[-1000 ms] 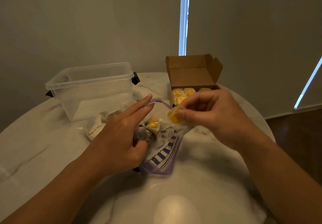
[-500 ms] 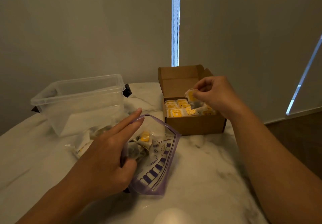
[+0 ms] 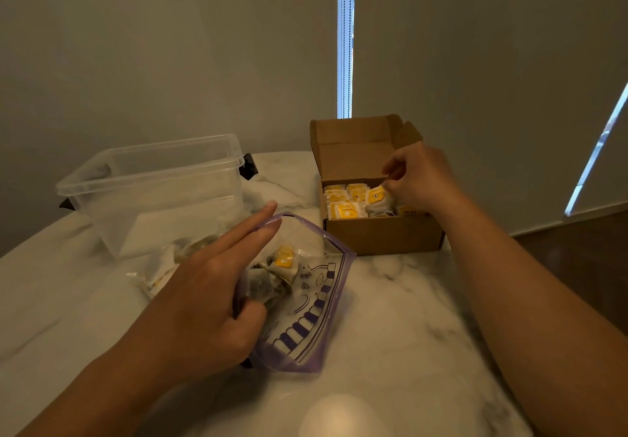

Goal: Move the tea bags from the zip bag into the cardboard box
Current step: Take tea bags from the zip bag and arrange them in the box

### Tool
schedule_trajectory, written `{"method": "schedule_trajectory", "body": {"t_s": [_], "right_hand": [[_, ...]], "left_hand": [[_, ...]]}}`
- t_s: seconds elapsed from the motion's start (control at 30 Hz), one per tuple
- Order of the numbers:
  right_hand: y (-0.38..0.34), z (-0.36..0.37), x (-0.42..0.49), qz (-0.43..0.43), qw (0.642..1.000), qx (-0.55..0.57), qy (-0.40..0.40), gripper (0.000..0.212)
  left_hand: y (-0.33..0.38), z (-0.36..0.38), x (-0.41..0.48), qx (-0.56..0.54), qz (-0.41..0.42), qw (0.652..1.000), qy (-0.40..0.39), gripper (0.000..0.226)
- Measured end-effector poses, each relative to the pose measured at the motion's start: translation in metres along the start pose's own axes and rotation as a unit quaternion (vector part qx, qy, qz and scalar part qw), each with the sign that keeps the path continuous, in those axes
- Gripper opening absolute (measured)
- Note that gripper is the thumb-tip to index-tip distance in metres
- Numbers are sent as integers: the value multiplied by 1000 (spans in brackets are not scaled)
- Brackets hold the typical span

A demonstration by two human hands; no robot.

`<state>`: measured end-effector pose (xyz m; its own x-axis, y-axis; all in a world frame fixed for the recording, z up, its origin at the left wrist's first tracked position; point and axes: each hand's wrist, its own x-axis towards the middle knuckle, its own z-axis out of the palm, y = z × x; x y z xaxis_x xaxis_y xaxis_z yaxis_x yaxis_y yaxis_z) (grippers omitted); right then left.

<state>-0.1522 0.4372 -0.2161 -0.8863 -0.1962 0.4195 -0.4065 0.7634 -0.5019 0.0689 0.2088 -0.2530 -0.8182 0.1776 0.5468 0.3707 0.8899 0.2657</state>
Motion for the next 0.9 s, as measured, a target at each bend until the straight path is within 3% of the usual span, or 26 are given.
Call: {"method": "schedule_trajectory", "body": {"t_s": [0.2, 0.3, 0.4, 0.53, 0.7, 0.9], "right_hand": [[-23, -28, -45, -67, 991, 96, 63, 11], [-49, -35, -83, -113, 970, 214, -3, 9], [-70, -32, -112, -141, 950, 262, -97, 10], [-89, -13, -138, -183, 946, 207, -166, 17], [-101, 16, -136, -187, 954, -28, -232, 27], [-103, 35, -136, -204, 951, -74, -220, 15]], "left_hand": [[0, -3, 0, 6, -2, 1000, -3, 82], [1, -3, 1, 2, -14, 1000, -7, 83], [4, -4, 3, 2, -17, 1000, -7, 82], [9, -5, 5, -2, 11, 1000, -2, 81], [15, -6, 5, -3, 19, 1000, -3, 81], [21, -14, 1, 17, 19, 999, -29, 82]]}}
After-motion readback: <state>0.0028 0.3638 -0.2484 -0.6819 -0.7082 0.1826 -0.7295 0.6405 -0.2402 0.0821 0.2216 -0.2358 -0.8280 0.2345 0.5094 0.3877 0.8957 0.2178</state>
